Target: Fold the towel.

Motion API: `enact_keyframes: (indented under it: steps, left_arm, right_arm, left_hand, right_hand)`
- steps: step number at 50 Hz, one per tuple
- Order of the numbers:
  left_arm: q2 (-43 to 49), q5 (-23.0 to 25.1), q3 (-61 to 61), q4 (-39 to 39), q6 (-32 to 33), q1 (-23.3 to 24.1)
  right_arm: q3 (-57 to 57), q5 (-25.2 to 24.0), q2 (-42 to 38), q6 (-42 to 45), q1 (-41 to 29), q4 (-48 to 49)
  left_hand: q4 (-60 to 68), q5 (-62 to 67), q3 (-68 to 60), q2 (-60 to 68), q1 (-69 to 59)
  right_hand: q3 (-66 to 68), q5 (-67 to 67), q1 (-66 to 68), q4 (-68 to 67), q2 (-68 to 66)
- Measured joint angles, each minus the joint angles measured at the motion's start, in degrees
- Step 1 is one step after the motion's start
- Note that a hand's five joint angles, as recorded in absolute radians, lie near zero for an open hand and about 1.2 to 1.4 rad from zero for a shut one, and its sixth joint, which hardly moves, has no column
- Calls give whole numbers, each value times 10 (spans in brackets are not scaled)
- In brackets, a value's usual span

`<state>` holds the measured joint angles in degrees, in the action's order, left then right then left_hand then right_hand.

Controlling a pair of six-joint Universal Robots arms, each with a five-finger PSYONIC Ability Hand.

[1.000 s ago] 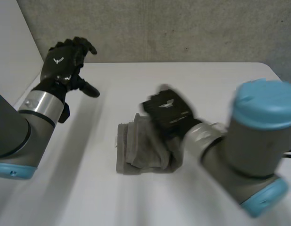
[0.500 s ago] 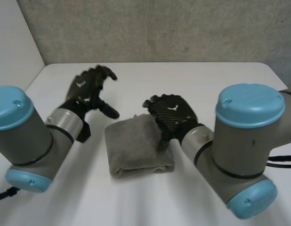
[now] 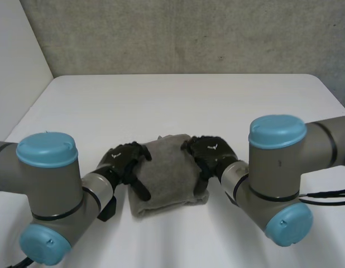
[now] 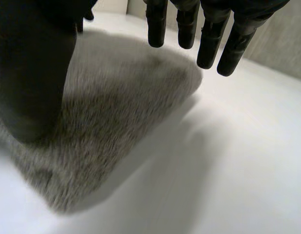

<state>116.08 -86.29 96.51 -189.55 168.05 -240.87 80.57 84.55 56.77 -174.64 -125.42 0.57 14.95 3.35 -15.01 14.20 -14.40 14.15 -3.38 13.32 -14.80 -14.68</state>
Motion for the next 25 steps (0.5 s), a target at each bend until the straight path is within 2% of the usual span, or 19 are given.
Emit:
enact_keyframes:
  steps: [10, 16, 21, 25]
  left_arm:
    - [-84, -15, -74, 55, 9, 3]
    - [-138, -33, -155, 128, 10, 0]
    - [-160, -62, -220, 185, 10, -6]
    - [-168, -83, -257, 231, 10, -15]
  right_arm:
    - [-8, 15, 129, -5, 9, -15]
    - [-32, 67, 206, -4, 35, -37]
    - [-50, 109, 235, 0, 56, -62]
    - [-57, 123, 240, 2, 64, -77]
  left_hand:
    - [0, 0, 5, -1, 0]
    - [0, 0, 5, -1, 0]
    - [0, 0, 5, -1, 0]
    - [-2, 0, 5, -1, 0]
  right_hand:
    - [0, 0, 0, 0, 0]
    - [0, 0, 0, 0, 0]
    - [0, 0, 0, 0, 0]
    - [0, 0, 0, 0, 0]
